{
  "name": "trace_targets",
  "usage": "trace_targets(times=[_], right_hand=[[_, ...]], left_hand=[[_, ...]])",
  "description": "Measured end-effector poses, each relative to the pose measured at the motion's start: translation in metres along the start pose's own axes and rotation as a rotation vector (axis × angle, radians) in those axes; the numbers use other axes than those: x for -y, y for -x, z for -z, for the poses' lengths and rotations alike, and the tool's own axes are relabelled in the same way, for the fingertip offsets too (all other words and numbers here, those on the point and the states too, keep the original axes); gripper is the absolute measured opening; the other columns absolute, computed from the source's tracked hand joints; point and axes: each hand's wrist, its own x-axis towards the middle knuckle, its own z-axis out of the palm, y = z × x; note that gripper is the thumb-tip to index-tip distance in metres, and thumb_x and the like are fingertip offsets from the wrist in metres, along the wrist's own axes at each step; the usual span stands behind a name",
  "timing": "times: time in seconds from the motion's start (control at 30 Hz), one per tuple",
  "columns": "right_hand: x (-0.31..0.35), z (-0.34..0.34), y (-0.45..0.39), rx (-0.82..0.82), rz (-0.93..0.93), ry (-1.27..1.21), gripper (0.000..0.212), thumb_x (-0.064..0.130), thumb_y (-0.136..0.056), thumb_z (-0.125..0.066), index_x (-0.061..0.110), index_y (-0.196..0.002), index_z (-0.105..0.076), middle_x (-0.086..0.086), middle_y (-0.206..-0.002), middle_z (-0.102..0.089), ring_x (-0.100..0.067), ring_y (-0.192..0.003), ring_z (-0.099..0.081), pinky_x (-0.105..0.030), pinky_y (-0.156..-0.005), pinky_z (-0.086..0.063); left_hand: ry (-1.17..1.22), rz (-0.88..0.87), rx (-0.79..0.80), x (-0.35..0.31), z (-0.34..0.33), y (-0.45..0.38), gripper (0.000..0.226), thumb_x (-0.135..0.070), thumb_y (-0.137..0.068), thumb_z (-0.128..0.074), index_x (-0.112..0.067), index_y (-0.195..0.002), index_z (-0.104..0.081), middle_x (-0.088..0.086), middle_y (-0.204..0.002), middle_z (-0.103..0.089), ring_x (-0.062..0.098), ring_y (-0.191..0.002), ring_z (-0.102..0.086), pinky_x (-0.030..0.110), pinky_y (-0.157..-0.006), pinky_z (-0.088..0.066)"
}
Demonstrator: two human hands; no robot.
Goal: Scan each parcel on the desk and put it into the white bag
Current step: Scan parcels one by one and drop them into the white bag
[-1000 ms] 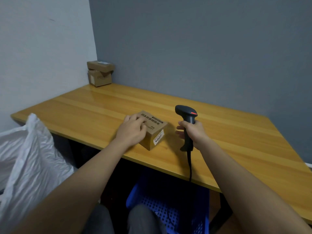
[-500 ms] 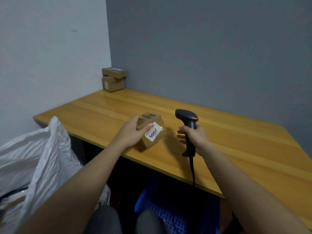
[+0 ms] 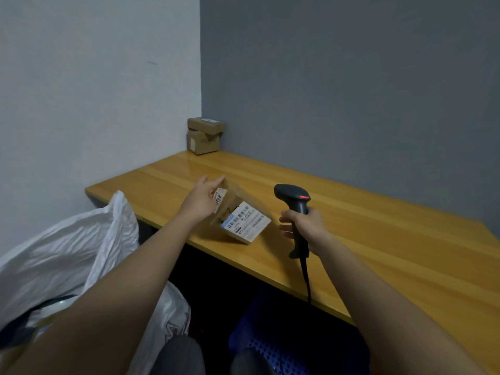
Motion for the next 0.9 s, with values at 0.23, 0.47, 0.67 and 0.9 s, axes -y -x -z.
trace_targets(times=[0.23,0.47,0.67,0.9], right_hand=[[0.001,-0.002,0.002,0.055,0.015,0.001,0.019,0.014,-0.091,-0.066,0.012,-0.106,-0.055,-0.016,-0.113,-0.064,-0.030,-0.100,-0.066,-0.042,-0.083,-0.058],[0.004,0.008,0.006,-0.030,0.043,-0.051,0.016,0.014,-0.091,-0.067,0.011,-0.101,-0.055,-0.014,-0.098,-0.065,-0.025,-0.084,-0.066,-0.034,-0.073,-0.056],[0.012,0.024,0.009,-0.082,0.105,-0.141,0.017,0.014,-0.091,-0.066,0.007,-0.102,-0.055,-0.015,-0.099,-0.070,-0.030,-0.090,-0.071,-0.039,-0.077,-0.059],[0.002,0.032,0.022,-0.010,0.095,-0.093,0.013,0.012,-0.091,-0.065,0.004,-0.098,-0.058,-0.012,-0.101,-0.071,-0.027,-0.093,-0.069,-0.033,-0.073,-0.056]], left_hand=[[0.053,0.011,0.334,-0.009,-0.006,0.019,0.054,-0.050,-0.103,-0.017,-0.031,-0.154,-0.017,-0.006,-0.160,-0.018,0.018,-0.147,-0.016,0.035,-0.116,-0.017],[0.207,0.104,0.535,-0.024,-0.015,0.033,0.118,-0.065,-0.072,-0.060,-0.028,-0.150,0.021,0.003,-0.156,-0.031,0.024,-0.140,-0.033,0.041,-0.115,-0.028],[0.361,0.176,0.322,-0.033,-0.015,0.017,0.064,-0.055,-0.085,-0.063,-0.032,-0.137,-0.034,0.001,-0.126,-0.059,0.019,-0.107,-0.058,0.038,-0.092,-0.046],[0.519,0.137,0.196,-0.064,-0.026,0.018,0.041,-0.055,-0.088,-0.057,-0.028,-0.120,-0.059,-0.004,-0.100,-0.066,0.013,-0.085,-0.058,0.029,-0.066,-0.045]])
